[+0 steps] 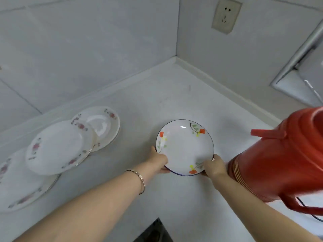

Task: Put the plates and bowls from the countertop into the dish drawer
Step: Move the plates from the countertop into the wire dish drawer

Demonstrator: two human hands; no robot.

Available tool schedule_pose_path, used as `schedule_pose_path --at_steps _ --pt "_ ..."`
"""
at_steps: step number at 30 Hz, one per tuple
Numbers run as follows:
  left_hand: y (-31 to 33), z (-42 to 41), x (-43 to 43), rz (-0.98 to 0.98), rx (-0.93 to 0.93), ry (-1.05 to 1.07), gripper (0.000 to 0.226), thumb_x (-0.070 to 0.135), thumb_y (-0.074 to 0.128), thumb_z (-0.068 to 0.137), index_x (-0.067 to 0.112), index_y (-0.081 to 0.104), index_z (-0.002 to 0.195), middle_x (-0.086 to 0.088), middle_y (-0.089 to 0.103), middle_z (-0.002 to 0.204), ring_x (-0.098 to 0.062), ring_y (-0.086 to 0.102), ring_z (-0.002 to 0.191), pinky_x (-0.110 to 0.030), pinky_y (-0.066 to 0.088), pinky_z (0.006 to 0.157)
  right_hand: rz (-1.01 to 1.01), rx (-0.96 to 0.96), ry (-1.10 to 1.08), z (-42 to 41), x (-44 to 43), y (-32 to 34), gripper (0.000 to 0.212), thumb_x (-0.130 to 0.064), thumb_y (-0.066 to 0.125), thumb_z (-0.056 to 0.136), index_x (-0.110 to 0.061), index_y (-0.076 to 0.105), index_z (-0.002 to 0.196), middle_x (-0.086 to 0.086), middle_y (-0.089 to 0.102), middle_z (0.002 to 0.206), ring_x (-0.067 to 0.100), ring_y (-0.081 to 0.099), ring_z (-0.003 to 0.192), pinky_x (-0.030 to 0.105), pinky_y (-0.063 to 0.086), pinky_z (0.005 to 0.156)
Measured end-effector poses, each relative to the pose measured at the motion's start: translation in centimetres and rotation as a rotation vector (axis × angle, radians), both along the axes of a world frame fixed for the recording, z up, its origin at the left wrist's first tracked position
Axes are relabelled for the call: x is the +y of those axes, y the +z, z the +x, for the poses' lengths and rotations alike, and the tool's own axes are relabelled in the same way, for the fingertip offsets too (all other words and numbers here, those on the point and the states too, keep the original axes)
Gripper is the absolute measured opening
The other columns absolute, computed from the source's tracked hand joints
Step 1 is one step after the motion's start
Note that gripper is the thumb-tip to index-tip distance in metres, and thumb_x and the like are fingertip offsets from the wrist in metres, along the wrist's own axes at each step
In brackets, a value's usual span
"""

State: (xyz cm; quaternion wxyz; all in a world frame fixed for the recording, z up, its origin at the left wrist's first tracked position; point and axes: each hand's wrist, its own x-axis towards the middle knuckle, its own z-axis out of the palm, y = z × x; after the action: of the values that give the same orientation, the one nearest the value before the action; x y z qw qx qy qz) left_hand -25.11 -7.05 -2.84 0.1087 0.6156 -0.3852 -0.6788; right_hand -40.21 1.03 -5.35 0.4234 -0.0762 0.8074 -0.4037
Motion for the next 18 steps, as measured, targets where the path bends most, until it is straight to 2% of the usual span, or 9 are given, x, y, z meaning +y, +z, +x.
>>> schedule_pose_path --at_steps 4,7,9,12,14,17,18 --pt "0.6 6.4 6.7 -0.068 -0.006 0.196 0.04 -0.01 0.04 0.081 0.008 0.039 0.117 -0.014 0.055 0.119 -0.03 0.06 0.09 -0.028 0.057 0.049 -0.056 0.019 0.297 5.1 3.9 3.8 0.021 0.005 0.043 0.084 -0.003 0.047 0.103 0.017 0.056 0.1 0.034 0.059 0.086 0.041 0.055 0.074" --pt "0.7 11.1 12.6 -0.068 -0.013 0.384 0.048 -0.013 0.041 0.078 0.007 0.041 0.122 -0.019 0.055 0.124 -0.036 0.063 0.094 -0.032 0.057 0.048 -0.088 0.024 0.475 9.1 7.3 5.9 0.024 0.003 0.041 0.086 -0.004 0.046 0.109 0.016 0.053 0.103 0.035 0.058 0.088 0.041 0.055 0.074" --pt "0.8 14.1 16.3 -0.062 0.011 0.485 0.05 -0.015 0.04 0.078 0.008 0.042 0.123 -0.019 0.054 0.125 -0.04 0.062 0.103 -0.035 0.058 0.048 -0.085 0.018 0.569 11.8 9.4 6.5 0.035 0.003 0.041 0.087 -0.002 0.045 0.121 0.02 0.056 0.112 0.04 0.062 0.096 0.042 0.057 0.074" --pt "1.6 18.6 21.2 -0.042 0.007 0.556 0.05 -0.015 0.04 0.08 0.005 0.043 0.126 -0.02 0.056 0.125 -0.04 0.062 0.104 -0.031 0.058 0.044 -0.027 0.01 0.703 16.0 12.3 6.8 0.04 0.002 0.04 0.088 -0.003 0.042 0.127 0.023 0.057 0.117 0.043 0.064 0.1 0.039 0.06 0.065" --pt "2.0 21.8 24.1 -0.018 -0.011 0.578 0.048 -0.015 0.04 0.081 0.005 0.044 0.125 -0.019 0.057 0.124 -0.037 0.062 0.098 -0.035 0.059 0.05 0.009 -0.004 0.779 18.9 14.0 6.5 0.039 0.002 0.041 0.088 -0.004 0.041 0.127 0.022 0.056 0.12 0.039 0.064 0.098 0.038 0.06 0.066" --pt "2.1 27.0 28.4 0.037 -0.018 0.591 0.04 -0.018 0.037 0.083 0.012 0.048 0.107 -0.015 0.058 0.112 -0.035 0.059 0.096 -0.044 0.057 0.074 0.075 -0.042 0.9 23.9 16.8 5.0 0.037 -0.005 0.048 0.09 -0.004 0.038 0.125 0.014 0.054 0.116 0.031 0.063 0.102 0.03 0.059 0.057" --pt "1.9 29.0 29.9 0.051 -0.024 0.596 0.041 -0.019 0.036 0.083 0.014 0.049 0.103 -0.013 0.058 0.107 -0.034 0.059 0.096 -0.045 0.055 0.078 0.105 -0.057 0.938 25.8 17.8 4.3 0.038 -0.01 0.051 0.089 -0.002 0.039 0.124 0.013 0.056 0.115 0.029 0.064 0.099 0.03 0.059 0.055"
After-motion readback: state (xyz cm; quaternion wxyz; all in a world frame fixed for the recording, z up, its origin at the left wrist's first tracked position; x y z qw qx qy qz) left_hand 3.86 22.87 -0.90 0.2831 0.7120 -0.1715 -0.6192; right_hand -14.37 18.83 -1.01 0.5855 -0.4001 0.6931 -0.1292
